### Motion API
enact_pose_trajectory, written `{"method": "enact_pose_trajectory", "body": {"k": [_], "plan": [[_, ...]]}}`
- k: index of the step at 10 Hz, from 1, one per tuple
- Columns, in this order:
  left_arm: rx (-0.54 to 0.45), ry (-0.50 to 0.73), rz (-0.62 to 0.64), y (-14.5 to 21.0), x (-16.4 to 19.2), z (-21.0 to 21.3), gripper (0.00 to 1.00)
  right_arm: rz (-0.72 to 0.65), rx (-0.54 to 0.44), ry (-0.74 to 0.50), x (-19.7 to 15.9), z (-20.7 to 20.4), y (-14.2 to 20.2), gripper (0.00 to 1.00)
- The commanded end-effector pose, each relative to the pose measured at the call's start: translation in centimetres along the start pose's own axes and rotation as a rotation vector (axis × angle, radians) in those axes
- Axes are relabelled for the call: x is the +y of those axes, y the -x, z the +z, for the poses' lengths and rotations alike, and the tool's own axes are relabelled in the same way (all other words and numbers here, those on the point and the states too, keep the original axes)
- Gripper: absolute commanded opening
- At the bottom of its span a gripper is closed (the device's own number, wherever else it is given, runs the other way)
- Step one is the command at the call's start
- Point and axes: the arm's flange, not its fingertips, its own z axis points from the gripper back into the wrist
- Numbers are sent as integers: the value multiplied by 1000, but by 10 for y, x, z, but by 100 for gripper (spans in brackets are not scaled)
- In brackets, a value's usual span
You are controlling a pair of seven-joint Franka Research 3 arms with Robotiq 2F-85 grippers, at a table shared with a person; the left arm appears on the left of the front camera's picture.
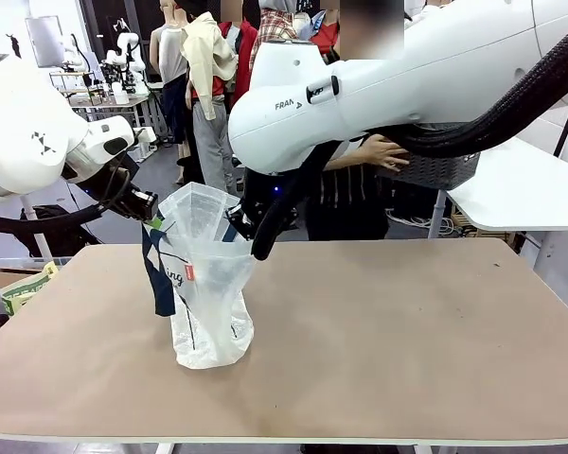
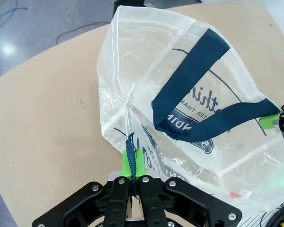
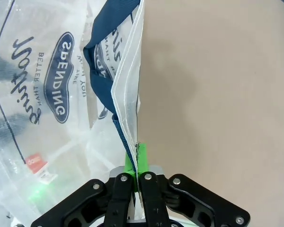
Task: Transfer purchased items from the store into the shopping bag.
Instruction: Move the Reusable shopping bag to the right side of the table.
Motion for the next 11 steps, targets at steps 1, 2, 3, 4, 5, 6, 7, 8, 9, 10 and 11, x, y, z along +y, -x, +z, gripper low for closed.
{"method": "enact_pose_trajectory", "body": {"k": [1,2,3,4,5,6,7,8,9,10,11], "plan": [[5,-4,-6,1,3,1,0,-2,2,1,-2,-3,2,0],[5,-4,-6,1,3,1,0,-2,2,1,-2,-3,2,0],[5,-4,-6,1,3,1,0,-2,2,1,-2,-3,2,0],[5,-4,-6,1,3,1,0,-2,2,1,-2,-3,2,0],[5,-4,-6,1,3,1,0,-2,2,1,-2,-3,2,0],[5,-4,-6,1,3,1,0,-2,2,1,-2,-3,2,0],[5,-4,-6,1,3,1,0,-2,2,1,-2,-3,2,0],[5,-4,-6,1,3,1,0,-2,2,1,-2,-3,2,0],[5,-4,-6,1,3,1,0,-2,2,1,-2,-3,2,0],[5,-4,-6,1,3,1,0,-2,2,1,-2,-3,2,0],[5,-4,-6,1,3,1,0,-2,2,1,-2,-3,2,0]]}}
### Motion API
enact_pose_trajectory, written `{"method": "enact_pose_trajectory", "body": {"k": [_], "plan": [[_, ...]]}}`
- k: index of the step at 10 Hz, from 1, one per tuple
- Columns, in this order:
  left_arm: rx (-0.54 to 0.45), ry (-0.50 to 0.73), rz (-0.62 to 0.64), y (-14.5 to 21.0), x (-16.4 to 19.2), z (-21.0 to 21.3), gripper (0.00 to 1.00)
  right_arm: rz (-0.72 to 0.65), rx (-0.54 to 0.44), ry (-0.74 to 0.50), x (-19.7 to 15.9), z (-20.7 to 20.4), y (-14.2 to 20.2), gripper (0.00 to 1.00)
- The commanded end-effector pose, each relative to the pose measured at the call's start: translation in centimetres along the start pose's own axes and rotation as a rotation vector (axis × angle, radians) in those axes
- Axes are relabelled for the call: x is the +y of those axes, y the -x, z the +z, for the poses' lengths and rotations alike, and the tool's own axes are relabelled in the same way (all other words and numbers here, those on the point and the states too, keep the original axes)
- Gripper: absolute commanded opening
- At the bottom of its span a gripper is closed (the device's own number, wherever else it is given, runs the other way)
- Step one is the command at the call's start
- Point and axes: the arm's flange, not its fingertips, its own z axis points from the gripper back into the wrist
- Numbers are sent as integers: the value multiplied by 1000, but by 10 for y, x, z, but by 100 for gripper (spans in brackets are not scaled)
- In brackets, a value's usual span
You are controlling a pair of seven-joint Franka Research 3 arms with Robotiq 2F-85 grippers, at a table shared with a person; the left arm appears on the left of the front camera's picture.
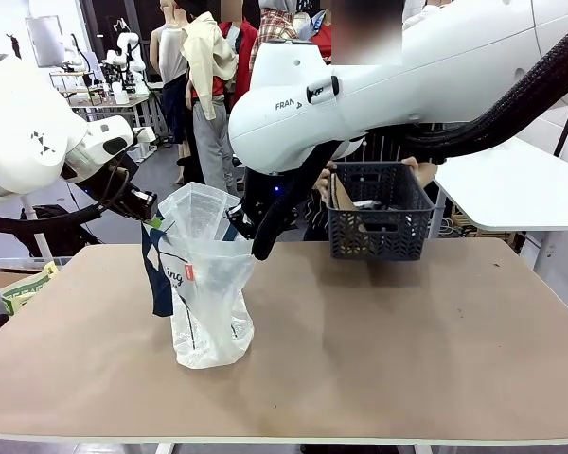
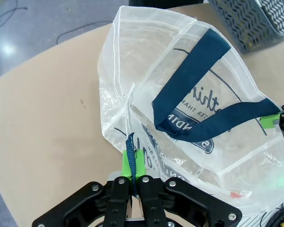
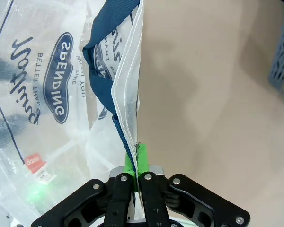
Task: Transfer purchased items from the store into the shopping bag.
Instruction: Move the Reusable shopping bag to the right side of the table.
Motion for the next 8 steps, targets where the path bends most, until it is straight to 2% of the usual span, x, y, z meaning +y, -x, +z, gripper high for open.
{"method": "enact_pose_trajectory", "body": {"k": [1,8], "plan": [[5,-4,-8,1,2,1,0,-1,2,1,-1,-3,2,0],[5,-4,-8,1,2,1,0,-1,2,1,-1,-3,2,0]]}}
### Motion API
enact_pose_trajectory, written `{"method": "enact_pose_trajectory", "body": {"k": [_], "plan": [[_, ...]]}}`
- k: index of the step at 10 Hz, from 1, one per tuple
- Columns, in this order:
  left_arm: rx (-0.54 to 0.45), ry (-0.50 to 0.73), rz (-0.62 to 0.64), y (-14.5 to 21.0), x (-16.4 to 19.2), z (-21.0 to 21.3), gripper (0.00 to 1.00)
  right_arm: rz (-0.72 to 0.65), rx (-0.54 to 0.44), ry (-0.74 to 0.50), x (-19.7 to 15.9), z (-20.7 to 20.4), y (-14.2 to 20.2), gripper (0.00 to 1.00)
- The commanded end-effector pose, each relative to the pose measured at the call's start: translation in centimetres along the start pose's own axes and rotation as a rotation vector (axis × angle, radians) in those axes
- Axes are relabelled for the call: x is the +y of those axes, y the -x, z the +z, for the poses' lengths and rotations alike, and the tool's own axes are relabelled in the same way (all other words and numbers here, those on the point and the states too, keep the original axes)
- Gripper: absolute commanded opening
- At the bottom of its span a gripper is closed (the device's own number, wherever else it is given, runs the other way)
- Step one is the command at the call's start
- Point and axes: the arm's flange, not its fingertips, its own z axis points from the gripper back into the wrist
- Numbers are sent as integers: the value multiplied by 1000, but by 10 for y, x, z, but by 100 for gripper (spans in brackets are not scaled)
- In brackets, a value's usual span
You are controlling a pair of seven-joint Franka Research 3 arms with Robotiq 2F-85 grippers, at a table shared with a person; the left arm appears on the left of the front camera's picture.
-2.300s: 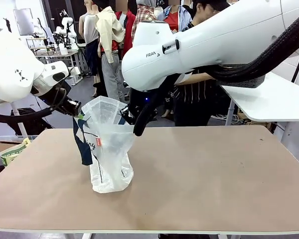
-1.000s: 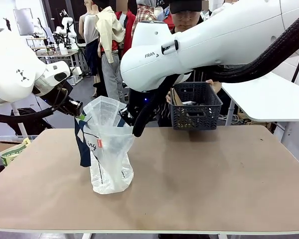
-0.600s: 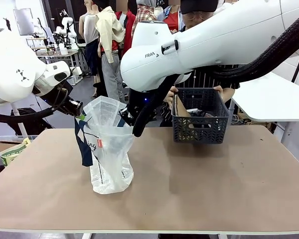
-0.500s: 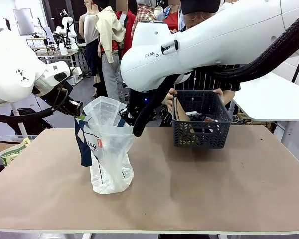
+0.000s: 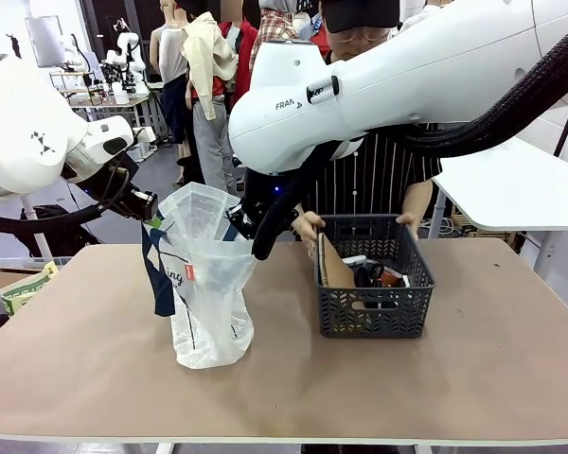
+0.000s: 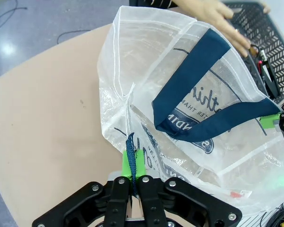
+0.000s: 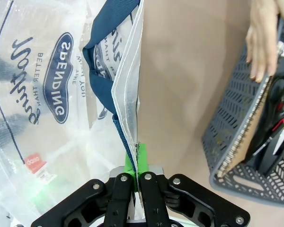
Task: Transfer purchased items from the store into the shopping bag.
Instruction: Move the Reusable shopping bag to the right side of the table.
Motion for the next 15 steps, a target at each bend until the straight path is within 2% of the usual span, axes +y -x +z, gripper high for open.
{"method": "enact_pose_trajectory", "body": {"k": [1,15], "plan": [[5,-4,-8,1,2,1,0,-1,2,1,-1,-3,2,0],[5,-4,-8,1,2,1,0,-1,2,1,-1,-3,2,0]]}}
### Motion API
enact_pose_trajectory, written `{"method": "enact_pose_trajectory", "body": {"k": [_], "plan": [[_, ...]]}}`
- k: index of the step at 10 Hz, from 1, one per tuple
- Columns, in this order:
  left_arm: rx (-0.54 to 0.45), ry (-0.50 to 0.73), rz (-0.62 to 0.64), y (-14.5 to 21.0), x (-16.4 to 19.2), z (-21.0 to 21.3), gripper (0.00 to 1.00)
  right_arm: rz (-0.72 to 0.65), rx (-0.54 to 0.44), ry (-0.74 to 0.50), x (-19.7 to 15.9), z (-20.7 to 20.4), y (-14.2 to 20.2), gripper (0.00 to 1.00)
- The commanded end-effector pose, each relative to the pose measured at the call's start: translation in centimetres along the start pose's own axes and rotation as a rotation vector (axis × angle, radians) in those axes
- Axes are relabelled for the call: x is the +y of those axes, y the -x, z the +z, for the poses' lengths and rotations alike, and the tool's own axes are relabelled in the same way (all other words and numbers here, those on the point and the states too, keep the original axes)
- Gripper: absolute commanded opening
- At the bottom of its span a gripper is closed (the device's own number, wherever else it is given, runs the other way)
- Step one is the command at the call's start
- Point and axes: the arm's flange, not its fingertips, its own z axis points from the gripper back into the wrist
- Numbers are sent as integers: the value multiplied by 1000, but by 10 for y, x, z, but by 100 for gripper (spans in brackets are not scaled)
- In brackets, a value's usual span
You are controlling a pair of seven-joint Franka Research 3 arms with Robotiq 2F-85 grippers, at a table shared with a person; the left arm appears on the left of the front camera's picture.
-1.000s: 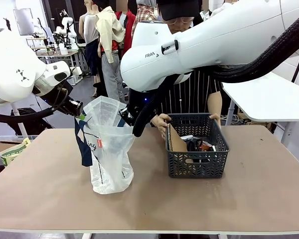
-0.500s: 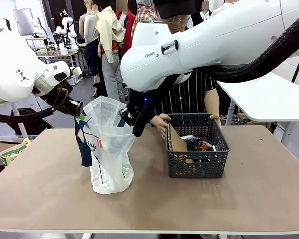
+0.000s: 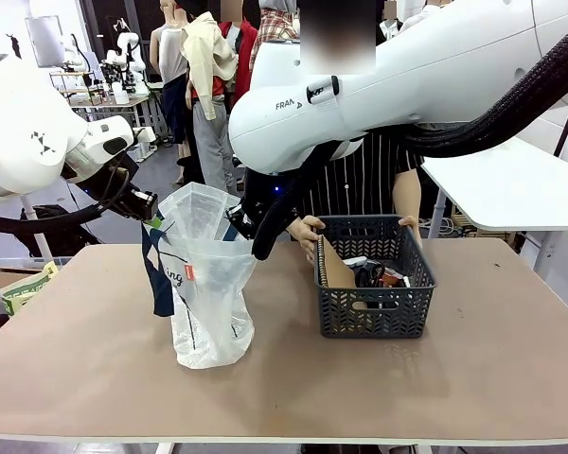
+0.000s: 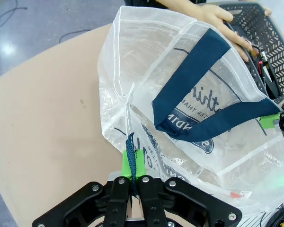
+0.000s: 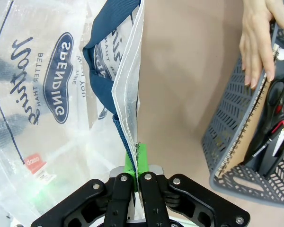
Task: Transfer purchased items from the store into the shopping bag.
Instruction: Move the Reusable shopping bag to the right side of the table.
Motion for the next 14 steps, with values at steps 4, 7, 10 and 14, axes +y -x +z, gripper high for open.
{"method": "enact_pose_trajectory", "body": {"k": [4,7,10,14], "plan": [[5,-4,-8,1,2,1,0,-1,2,1,-1,-3,2,0],[5,-4,-8,1,2,1,0,-1,2,1,-1,-3,2,0],[5,-4,-8,1,2,1,0,-1,2,1,-1,-3,2,0],[5,-4,-8,1,2,1,0,-1,2,1,-1,-3,2,0]]}}
